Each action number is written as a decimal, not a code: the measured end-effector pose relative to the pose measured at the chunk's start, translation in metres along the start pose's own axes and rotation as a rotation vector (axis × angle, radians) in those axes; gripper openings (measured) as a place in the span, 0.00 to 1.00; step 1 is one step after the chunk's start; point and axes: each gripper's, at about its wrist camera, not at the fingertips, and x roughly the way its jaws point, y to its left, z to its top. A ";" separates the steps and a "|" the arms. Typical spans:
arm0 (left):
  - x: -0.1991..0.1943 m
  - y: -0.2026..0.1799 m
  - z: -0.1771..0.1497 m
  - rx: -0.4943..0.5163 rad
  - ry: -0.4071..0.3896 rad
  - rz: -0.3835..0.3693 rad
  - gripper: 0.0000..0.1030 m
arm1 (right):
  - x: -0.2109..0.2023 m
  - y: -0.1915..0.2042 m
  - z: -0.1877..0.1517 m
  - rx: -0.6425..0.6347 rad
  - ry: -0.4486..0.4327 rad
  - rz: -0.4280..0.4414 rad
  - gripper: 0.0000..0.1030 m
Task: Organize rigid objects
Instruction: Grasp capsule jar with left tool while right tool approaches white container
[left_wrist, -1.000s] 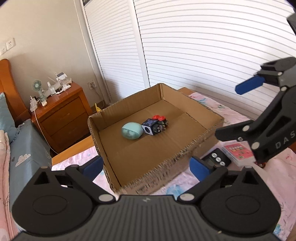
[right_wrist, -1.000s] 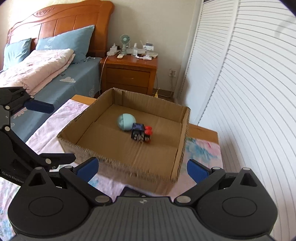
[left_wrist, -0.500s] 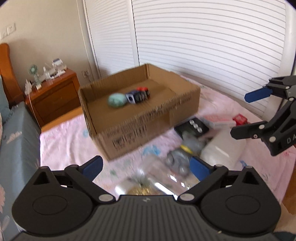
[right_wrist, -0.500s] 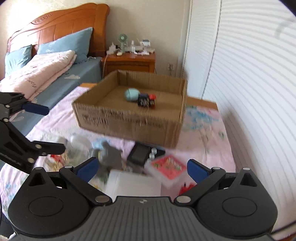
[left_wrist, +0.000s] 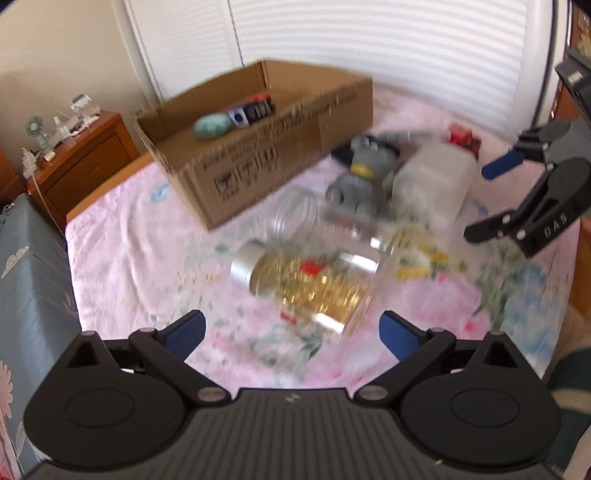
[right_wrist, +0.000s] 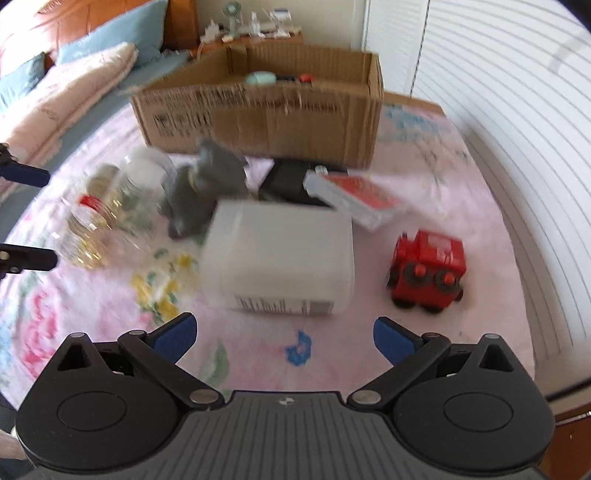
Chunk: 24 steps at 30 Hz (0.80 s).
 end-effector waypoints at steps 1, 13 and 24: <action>0.004 0.001 -0.002 0.013 0.012 -0.008 0.97 | 0.003 0.001 -0.001 0.003 0.009 -0.009 1.00; 0.035 0.011 -0.008 0.002 0.015 -0.111 0.99 | 0.015 0.003 0.009 0.003 0.025 -0.032 1.00; 0.051 0.023 0.004 0.025 -0.012 -0.198 0.99 | 0.015 0.004 0.009 0.008 0.018 -0.035 1.00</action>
